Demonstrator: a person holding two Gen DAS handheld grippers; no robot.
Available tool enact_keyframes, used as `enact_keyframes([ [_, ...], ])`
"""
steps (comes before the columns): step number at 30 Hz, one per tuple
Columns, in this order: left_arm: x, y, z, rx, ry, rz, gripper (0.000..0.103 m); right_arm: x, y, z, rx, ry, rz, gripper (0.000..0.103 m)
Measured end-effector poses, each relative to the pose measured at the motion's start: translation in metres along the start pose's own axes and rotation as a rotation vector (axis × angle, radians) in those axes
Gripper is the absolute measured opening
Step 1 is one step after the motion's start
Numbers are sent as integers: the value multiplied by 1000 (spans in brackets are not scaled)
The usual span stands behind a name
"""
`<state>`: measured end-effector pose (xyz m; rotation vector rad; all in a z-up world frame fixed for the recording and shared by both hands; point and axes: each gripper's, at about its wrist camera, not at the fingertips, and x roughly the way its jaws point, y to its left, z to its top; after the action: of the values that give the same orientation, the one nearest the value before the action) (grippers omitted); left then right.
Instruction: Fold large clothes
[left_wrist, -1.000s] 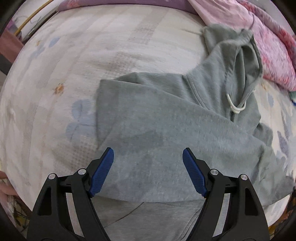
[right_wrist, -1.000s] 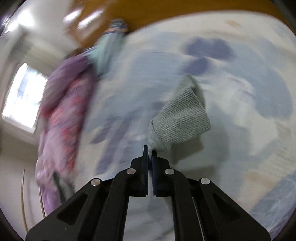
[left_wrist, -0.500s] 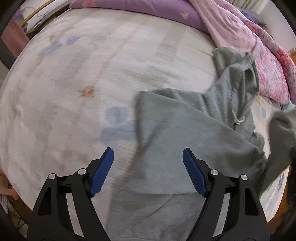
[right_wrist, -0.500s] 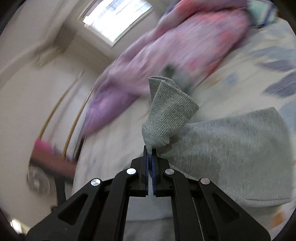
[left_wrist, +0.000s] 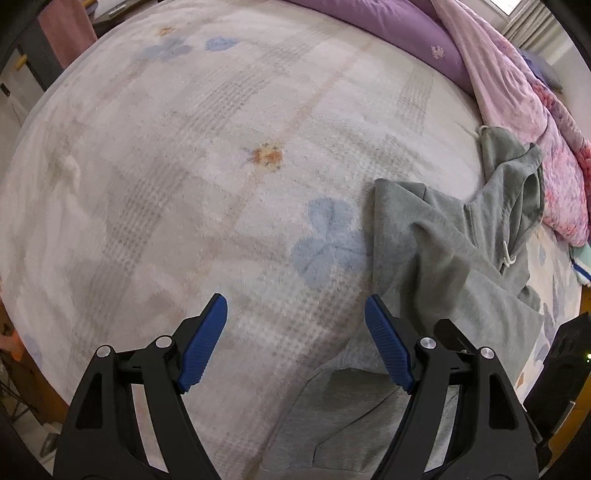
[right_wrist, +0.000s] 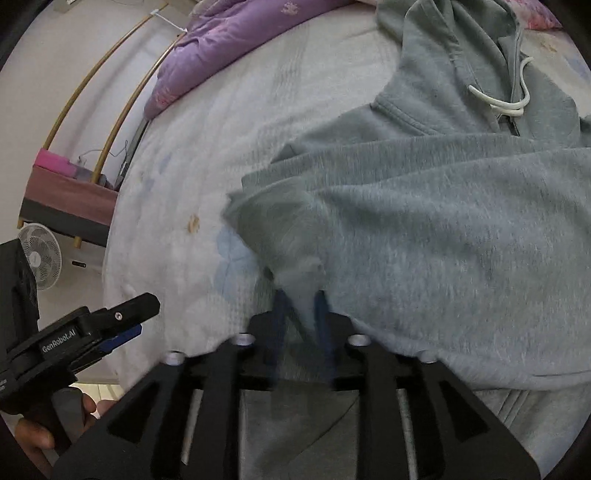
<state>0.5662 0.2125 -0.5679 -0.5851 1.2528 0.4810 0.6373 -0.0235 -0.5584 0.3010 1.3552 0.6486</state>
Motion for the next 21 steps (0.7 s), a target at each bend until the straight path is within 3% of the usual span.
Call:
enact_keyframes([
  [2, -1, -2, 0, -13, 3, -20, 78, -6, 6, 0, -26, -28, -20, 70],
  [7, -2, -28, 1, 11, -7, -61, 80, -23, 3, 6, -31, -95, -14, 70],
  [10, 4, -51, 3, 53, 0, -80, 80, -44, -28, 16, 18, -148, -44, 61],
  [12, 10, -69, 4, 79, 4, -95, 80, -61, -61, 26, 65, -170, -69, 42],
  [14, 15, -91, 5, 113, 9, -113, 80, -80, -87, 35, 83, -196, -101, 33],
  [21, 18, -160, 32, 240, -24, -160, 80, -151, -176, 93, 118, -281, -233, 33],
])
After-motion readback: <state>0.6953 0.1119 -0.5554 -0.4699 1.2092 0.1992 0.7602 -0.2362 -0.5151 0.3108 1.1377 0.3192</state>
